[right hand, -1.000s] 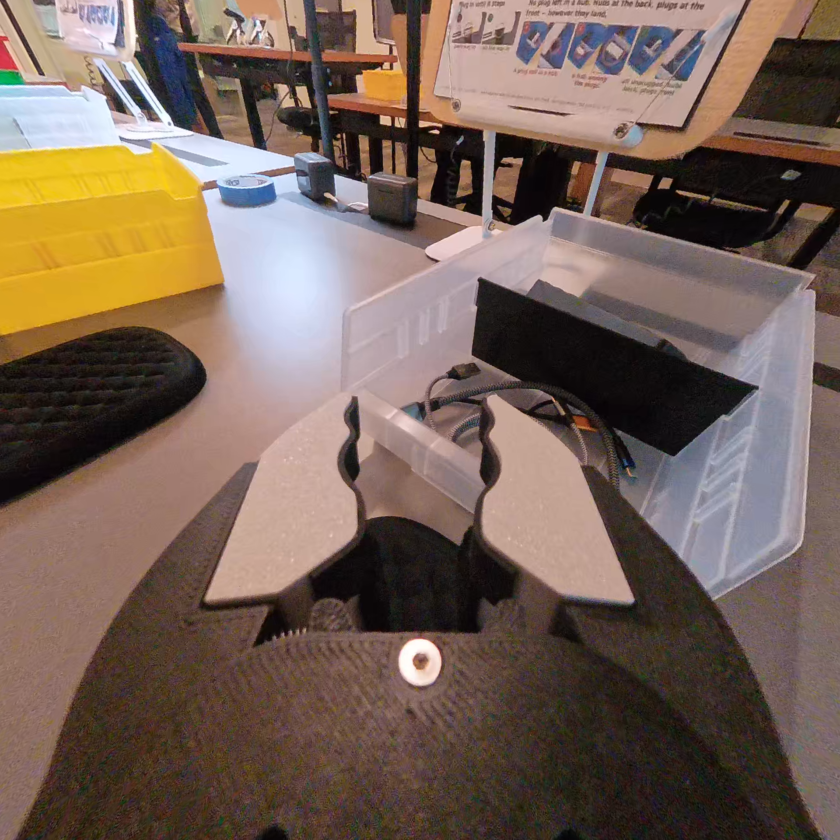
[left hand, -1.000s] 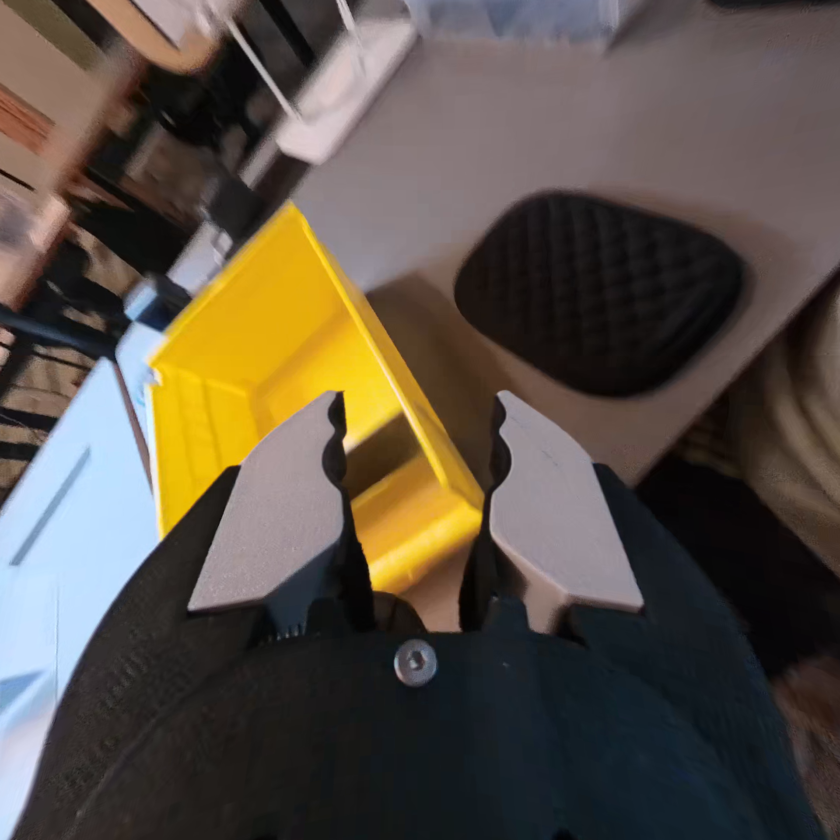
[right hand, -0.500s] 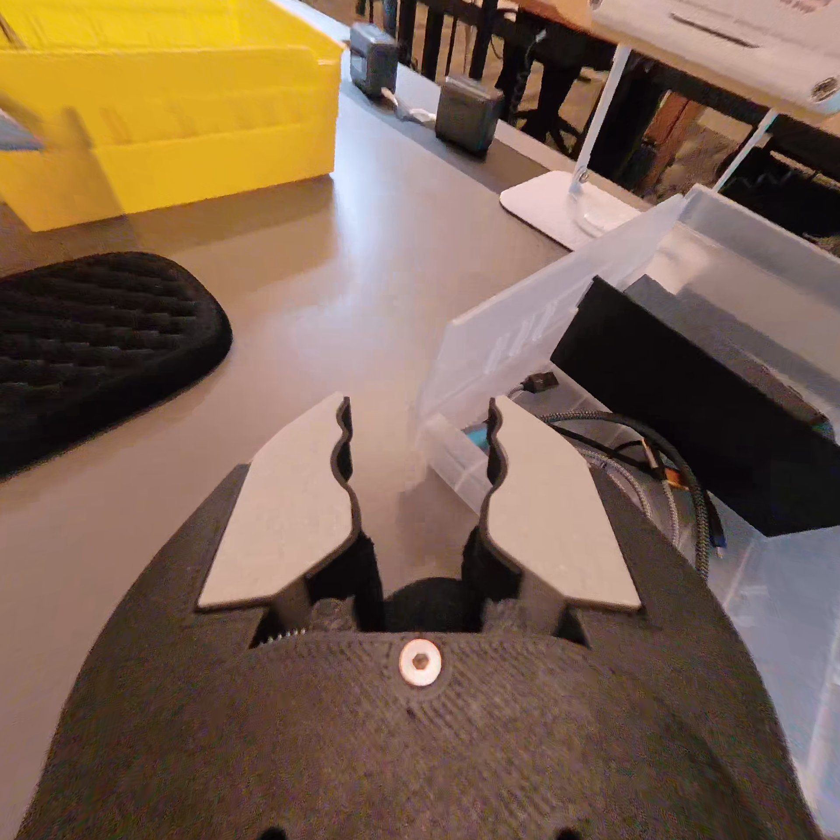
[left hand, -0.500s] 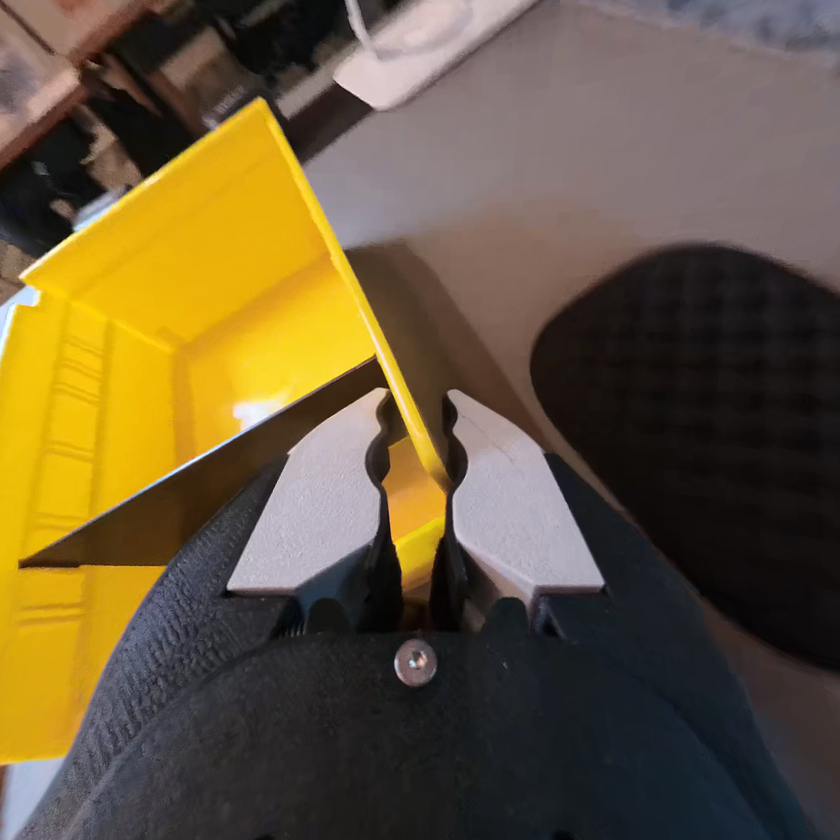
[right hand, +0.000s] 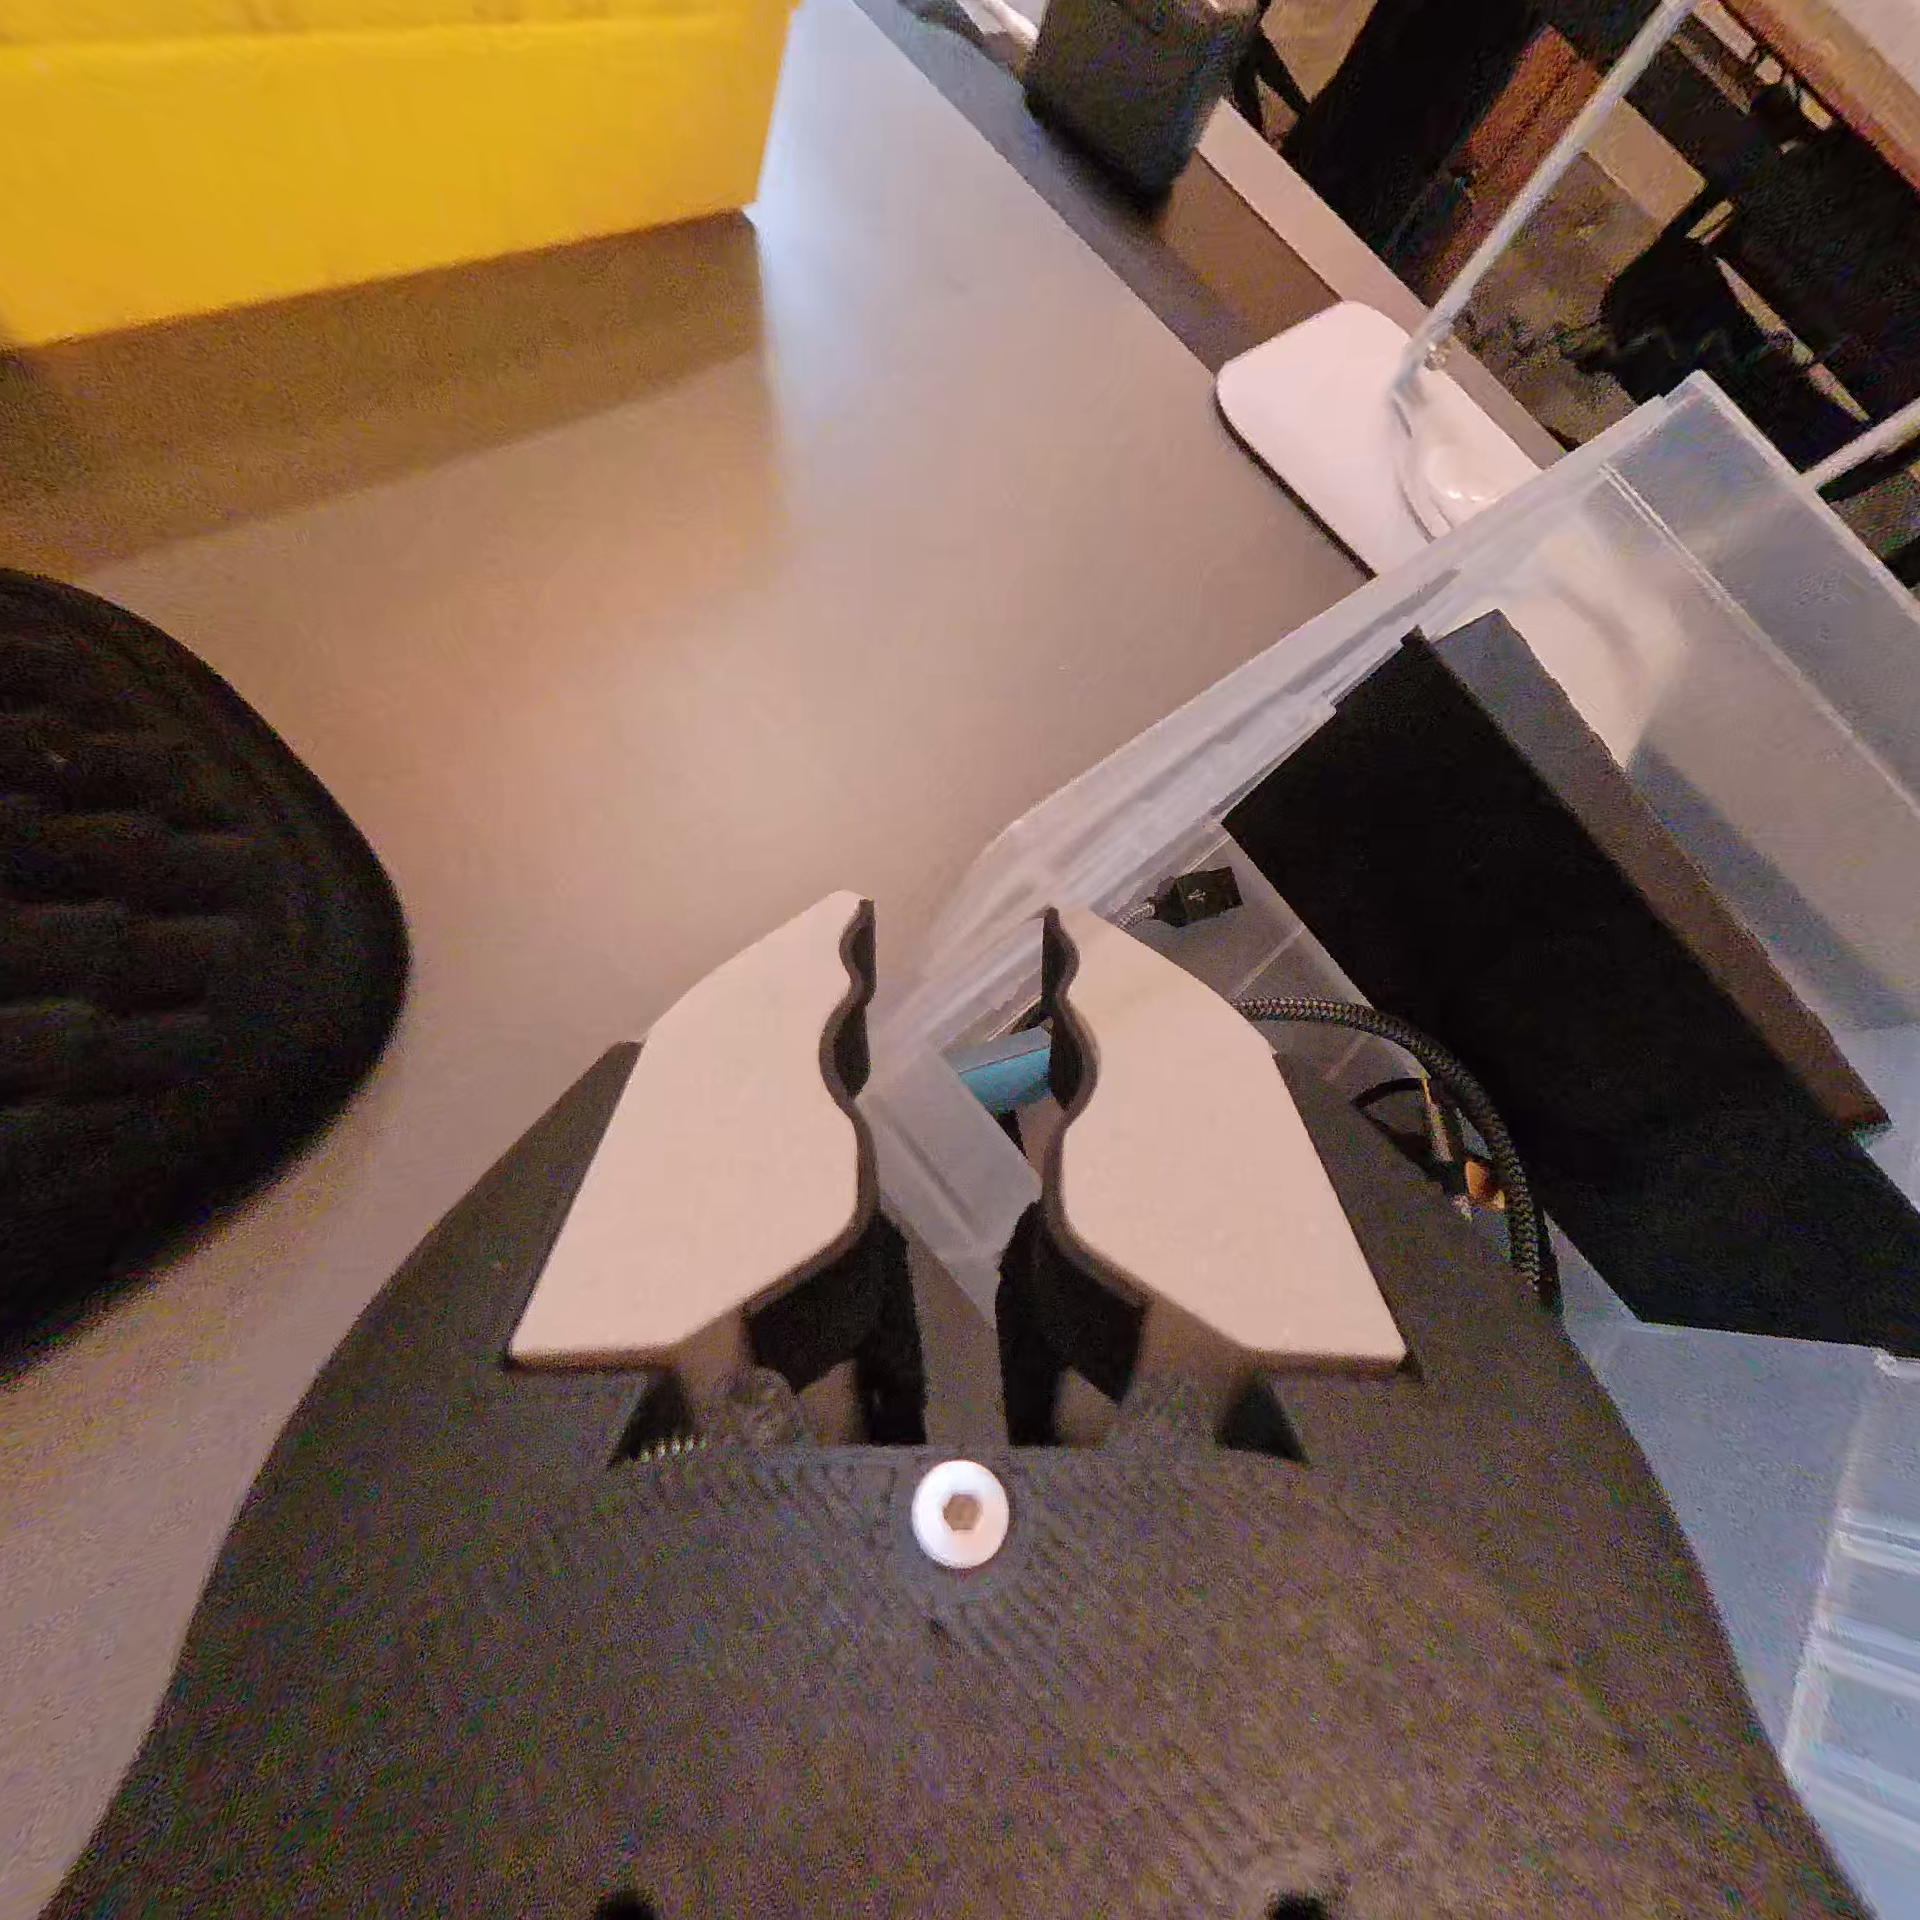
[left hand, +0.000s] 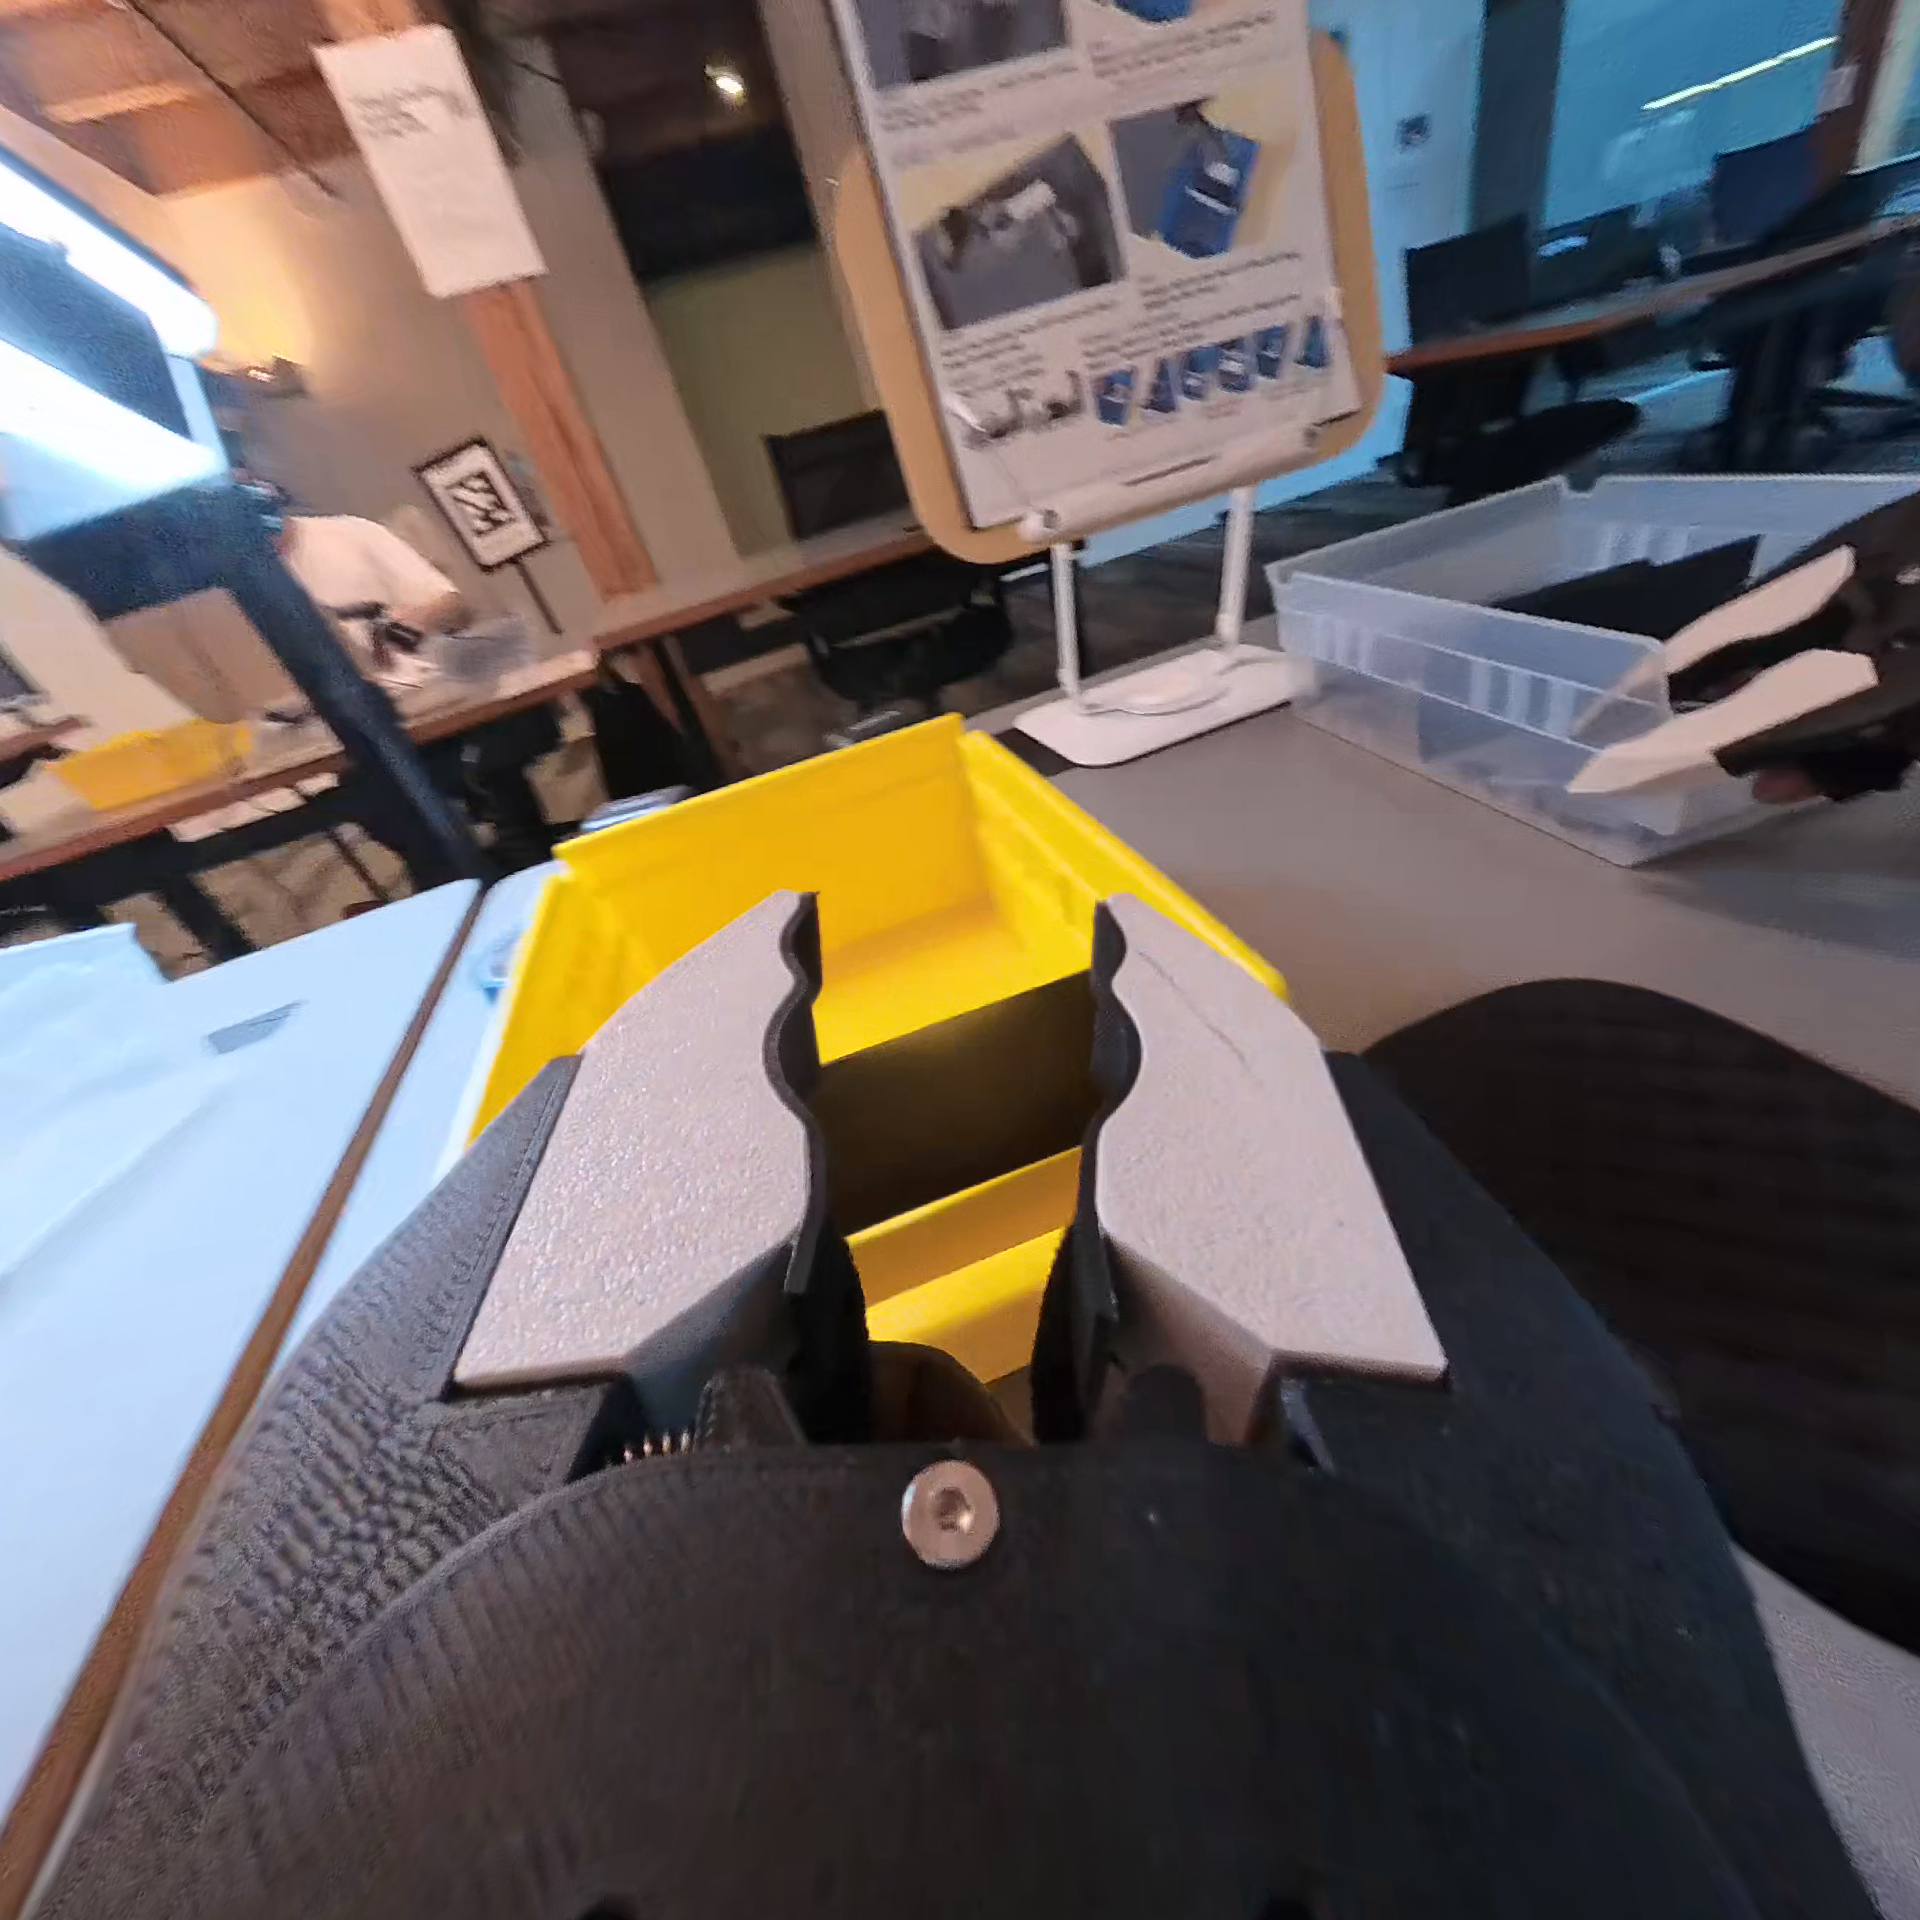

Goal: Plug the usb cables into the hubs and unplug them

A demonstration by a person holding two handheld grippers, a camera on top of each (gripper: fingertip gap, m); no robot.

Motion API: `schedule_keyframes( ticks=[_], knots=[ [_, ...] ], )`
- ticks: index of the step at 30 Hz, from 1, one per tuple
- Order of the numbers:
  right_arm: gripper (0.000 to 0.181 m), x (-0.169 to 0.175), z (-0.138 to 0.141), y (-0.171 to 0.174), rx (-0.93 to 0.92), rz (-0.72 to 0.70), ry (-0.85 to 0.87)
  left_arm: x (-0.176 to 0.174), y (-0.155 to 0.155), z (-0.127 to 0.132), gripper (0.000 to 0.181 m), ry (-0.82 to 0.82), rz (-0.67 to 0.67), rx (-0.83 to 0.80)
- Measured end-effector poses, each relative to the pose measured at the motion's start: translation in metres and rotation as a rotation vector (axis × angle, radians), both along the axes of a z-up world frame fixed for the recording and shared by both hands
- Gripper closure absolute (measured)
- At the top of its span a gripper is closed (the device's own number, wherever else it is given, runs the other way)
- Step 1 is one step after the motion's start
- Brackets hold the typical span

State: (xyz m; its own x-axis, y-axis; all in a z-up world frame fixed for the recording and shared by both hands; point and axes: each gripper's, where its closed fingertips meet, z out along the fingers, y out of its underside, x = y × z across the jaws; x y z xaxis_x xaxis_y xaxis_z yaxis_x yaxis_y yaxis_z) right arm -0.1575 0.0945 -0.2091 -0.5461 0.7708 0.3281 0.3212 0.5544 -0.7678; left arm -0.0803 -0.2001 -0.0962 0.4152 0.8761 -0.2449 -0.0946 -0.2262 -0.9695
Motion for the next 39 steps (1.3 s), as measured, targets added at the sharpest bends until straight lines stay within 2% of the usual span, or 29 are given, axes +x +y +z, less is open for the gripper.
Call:
schedule_keyframes(
  ticks=[5,8,10,12,15,19,22,24,25,26,27,28,29,30,31,33,35,36,37,38,39],
  knots=[
    [0.147,0.004,0.001,-0.066,-0.048,0.133,0.003,0.011,-0.038,0.013,0.133,0.055,0.118,-0.006],
    [0.137,0.015,0.001,-0.121,-0.097,0.39,0.005,0.014,-0.049,0.017,0.133,0.076,0.151,-0.012],
    [0.132,0.025,0.016,-0.145,-0.247,0.467,0.006,0.013,-0.056,0.016,0.132,0.071,0.179,-0.011],
    [0.124,0.034,0.036,-0.152,-0.351,0.483,0.062,0.01,-0.067,0.011,0.129,0.059,0.222,-0.011],
    [0.129,0.045,0.048,-0.149,-0.351,0.482,0.165,-0.002,-0.091,-0.007,0.123,0.026,0.32,0.039],
    [0.135,0.078,0.06,-0.166,-0.431,0.556,0.213,-0.028,-0.11,-0.058,0.109,-0.101,0.405,0.119],
    [0.127,0.106,0.055,-0.192,-0.438,0.639,0.188,-0.04,-0.107,-0.081,0.105,-0.197,0.416,0.119],
    [0.119,0.11,0.04,-0.204,-0.349,0.654,0.166,-0.042,-0.103,-0.084,0.103,-0.216,0.417,0.093],
    [0.113,0.109,0.034,-0.207,-0.294,0.648,0.16,-0.04,-0.102,-0.085,0.106,-0.221,0.422,0.076],
    [0.112,0.108,0.03,-0.209,-0.262,0.648,0.147,-0.036,-0.1,-0.086,0.118,-0.244,0.404,0.05],
    [0.111,0.107,0.027,-0.209,-0.249,0.642,0.133,-0.029,-0.096,-0.086,0.138,-0.291,0.357,0.029],
    [0.112,0.105,0.025,-0.209,-0.246,0.627,0.125,-0.02,-0.088,-0.089,0.151,-0.37,0.281,0.03],
    [0.111,0.103,0.025,-0.208,-0.251,0.608,0.123,-0.013,-0.083,-0.09,0.143,-0.437,0.234,0.054],
    [0.114,0.1,0.026,-0.206,-0.26,0.586,0.122,-0.012,-0.087,-0.089,0.127,-0.455,0.253,0.081],
    [0.115,0.097,0.026,-0.205,-0.266,0.565,0.117,-0.014,-0.094,-0.087,0.119,-0.431,0.293,0.093],
    [0.123,0.092,0.025,-0.203,-0.271,0.527,0.104,-0.022,-0.1,-0.084,0.109,-0.334,0.332,0.103],
    [0.129,0.089,0.026,-0.201,-0.279,0.506,0.105,-0.03,-0.091,-0.086,0.108,-0.275,0.316,0.099],
    [0.128,0.089,0.025,-0.201,-0.281,0.508,0.103,-0.035,-0.086,-0.088,0.11,-0.257,0.313,0.086],
    [0.127,0.091,0.024,-0.202,-0.28,0.524,0.095,-0.038,-0.081,-0.089,0.119,-0.246,0.317,0.042],
    [0.127,0.093,0.022,-0.203,-0.275,0.54,0.084,-0.04,-0.08,-0.089,0.136,-0.226,0.337,-0.021],
    [0.127,0.094,0.021,-0.203,-0.269,0.548,0.076,-0.04,-0.081,-0.09,0.166,-0.213,0.364,-0.088]
  ],
)
